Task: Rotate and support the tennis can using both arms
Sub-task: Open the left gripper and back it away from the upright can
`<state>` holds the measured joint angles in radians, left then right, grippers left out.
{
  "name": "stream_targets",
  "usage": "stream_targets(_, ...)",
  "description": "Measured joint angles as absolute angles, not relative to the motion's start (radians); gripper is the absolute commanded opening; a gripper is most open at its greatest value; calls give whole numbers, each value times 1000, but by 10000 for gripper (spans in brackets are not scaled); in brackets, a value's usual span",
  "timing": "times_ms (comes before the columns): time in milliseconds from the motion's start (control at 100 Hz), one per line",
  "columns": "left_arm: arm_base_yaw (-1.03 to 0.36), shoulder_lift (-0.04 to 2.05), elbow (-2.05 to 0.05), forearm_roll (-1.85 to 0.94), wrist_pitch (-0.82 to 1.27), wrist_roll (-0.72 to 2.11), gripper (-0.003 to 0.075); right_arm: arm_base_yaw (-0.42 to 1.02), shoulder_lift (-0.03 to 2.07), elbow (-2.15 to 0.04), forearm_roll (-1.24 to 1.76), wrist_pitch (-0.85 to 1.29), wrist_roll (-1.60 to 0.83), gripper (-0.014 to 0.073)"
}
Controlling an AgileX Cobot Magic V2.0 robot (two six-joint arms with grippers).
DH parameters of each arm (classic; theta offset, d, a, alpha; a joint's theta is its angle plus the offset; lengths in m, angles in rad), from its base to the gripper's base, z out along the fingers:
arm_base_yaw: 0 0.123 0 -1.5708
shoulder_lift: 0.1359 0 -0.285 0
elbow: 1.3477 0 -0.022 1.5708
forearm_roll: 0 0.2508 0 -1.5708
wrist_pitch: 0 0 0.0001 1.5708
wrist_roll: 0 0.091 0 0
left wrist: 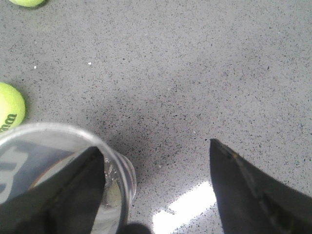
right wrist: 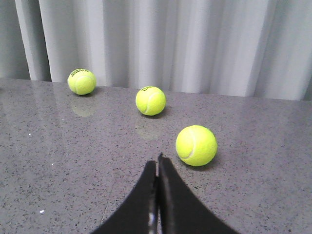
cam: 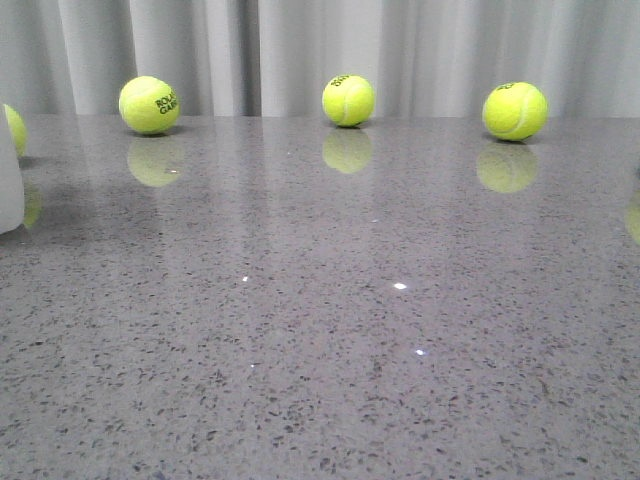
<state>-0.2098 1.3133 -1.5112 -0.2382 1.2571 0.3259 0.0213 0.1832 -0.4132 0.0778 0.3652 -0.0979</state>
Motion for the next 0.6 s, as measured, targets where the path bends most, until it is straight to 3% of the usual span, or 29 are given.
stream_targets(300,-210,1271,-1513,-230,1258,326,450,21,183,-413,78,365,-98,-68)
stream_targets(600,-210,1073,-1465,-230,1177,299,449,21,183,-413,78,365,-98,-68)
